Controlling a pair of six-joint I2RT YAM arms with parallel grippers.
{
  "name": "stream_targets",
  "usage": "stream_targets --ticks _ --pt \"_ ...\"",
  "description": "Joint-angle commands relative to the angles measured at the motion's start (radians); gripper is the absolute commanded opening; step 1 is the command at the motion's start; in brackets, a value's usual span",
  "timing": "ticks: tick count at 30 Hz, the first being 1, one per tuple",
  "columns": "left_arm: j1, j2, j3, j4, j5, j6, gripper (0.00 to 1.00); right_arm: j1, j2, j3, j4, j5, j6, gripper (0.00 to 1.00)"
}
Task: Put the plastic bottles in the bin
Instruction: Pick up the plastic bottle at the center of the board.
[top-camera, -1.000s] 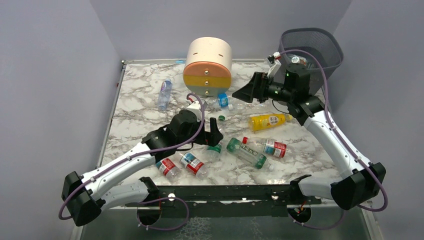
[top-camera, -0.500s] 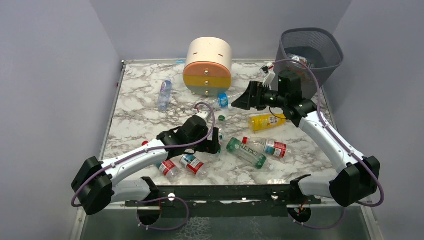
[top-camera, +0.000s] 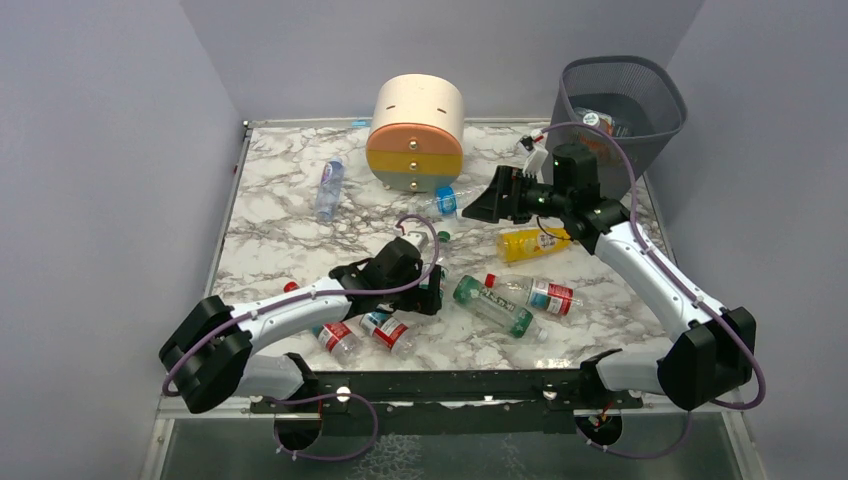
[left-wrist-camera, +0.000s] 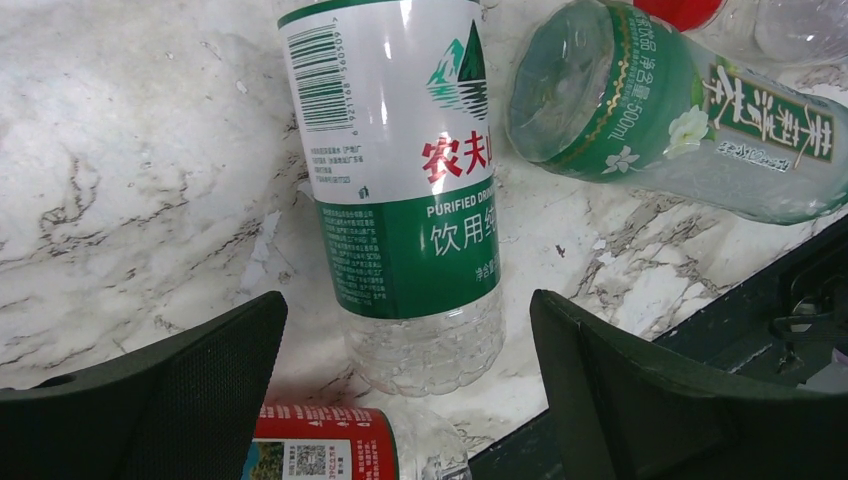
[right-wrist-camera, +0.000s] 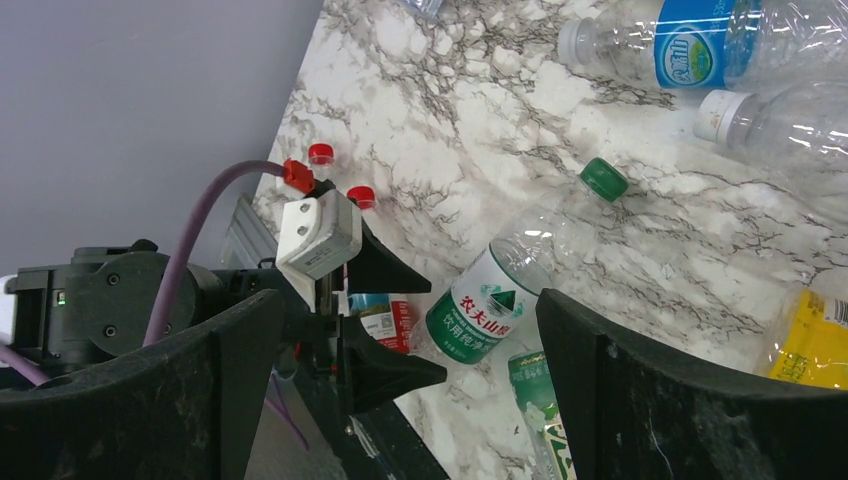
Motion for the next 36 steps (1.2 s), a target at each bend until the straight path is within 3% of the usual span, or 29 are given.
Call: stream_targets --ticks 1,11,24,36 --pt "-0.015 0.030 0.000 0.060 0.034 -0.008 0.97 0.001 0.011 -0.009 0.022 -0.017 -0.015 1.00" --pt "-0.033 0.080 0.003 0.069 0.028 -0.008 0.86 0.003 0.023 -0.008 0.026 -0.024 -0.018 1.00" --pt "-0.052 0.112 0.000 0.061 -0.005 -0.013 0.51 0.002 0.023 -0.025 0.030 -0.026 -0.022 1.00" --pt "-0.056 -0.042 0.044 -0.048 -0.016 -0.006 0.50 0.002 0.022 -0.026 0.020 -0.006 -0.031 1.00"
